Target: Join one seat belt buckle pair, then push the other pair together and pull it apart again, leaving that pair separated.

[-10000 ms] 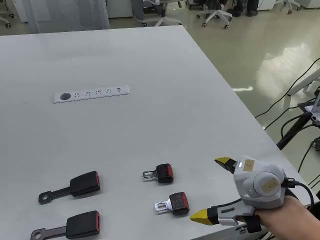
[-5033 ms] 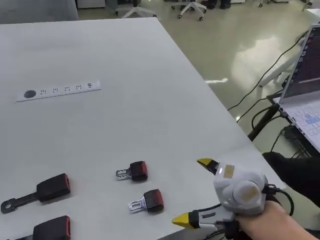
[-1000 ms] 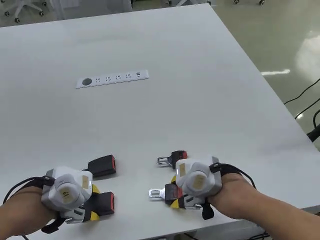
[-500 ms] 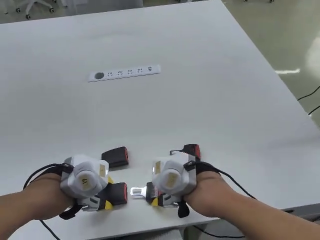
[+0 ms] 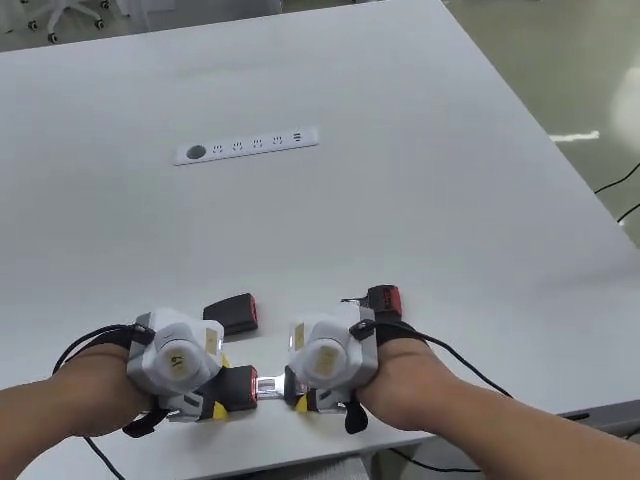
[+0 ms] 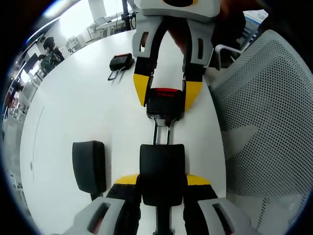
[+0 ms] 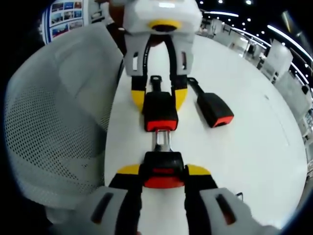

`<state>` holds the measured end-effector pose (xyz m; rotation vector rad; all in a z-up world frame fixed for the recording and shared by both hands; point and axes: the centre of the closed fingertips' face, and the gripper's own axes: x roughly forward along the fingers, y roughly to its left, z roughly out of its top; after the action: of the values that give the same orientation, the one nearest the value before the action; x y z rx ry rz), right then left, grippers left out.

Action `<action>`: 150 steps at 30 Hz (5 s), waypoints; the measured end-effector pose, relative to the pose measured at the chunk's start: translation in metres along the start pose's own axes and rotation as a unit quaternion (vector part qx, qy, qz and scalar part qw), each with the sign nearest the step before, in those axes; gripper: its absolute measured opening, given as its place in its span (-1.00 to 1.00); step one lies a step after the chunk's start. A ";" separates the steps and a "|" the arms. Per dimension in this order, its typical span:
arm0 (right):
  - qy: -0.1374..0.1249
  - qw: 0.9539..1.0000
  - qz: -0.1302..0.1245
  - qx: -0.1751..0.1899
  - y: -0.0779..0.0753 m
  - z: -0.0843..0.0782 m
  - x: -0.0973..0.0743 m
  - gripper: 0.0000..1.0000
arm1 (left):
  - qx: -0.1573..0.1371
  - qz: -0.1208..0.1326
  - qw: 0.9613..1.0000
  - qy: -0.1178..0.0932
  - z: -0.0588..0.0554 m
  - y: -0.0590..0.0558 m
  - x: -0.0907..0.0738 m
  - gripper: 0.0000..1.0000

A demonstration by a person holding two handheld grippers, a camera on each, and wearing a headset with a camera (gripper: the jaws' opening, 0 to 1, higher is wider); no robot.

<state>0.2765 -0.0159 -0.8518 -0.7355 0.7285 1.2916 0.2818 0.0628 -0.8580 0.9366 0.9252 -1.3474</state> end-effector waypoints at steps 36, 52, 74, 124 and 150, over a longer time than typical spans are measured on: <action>-0.040 0.999 0.021 -0.005 0.001 0.029 0.019 -0.45 | 0.031 -0.020 0.999 0.005 -0.002 0.001 0.001 -0.36; -0.053 0.998 0.026 -0.003 0.001 0.025 0.015 -0.43 | 0.008 -0.014 1.000 -0.009 -0.002 0.002 0.000 -0.37; -0.068 0.997 0.040 -0.003 0.001 0.028 0.015 -0.35 | -0.002 -0.012 1.000 0.003 -0.001 0.001 0.000 -0.30; -0.010 0.998 -0.032 0.044 -0.119 -0.107 -0.060 -0.31 | -0.028 0.020 0.999 0.007 0.006 0.097 -0.003 -0.28; 0.006 1.000 -0.004 0.019 -0.117 -0.106 -0.059 -0.32 | -0.006 0.020 1.000 0.003 0.006 0.100 -0.002 -0.34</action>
<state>0.3779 -0.1506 -0.8568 -0.7154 0.7580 1.2643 0.3815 0.0585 -0.8524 0.9460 0.9142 -1.3044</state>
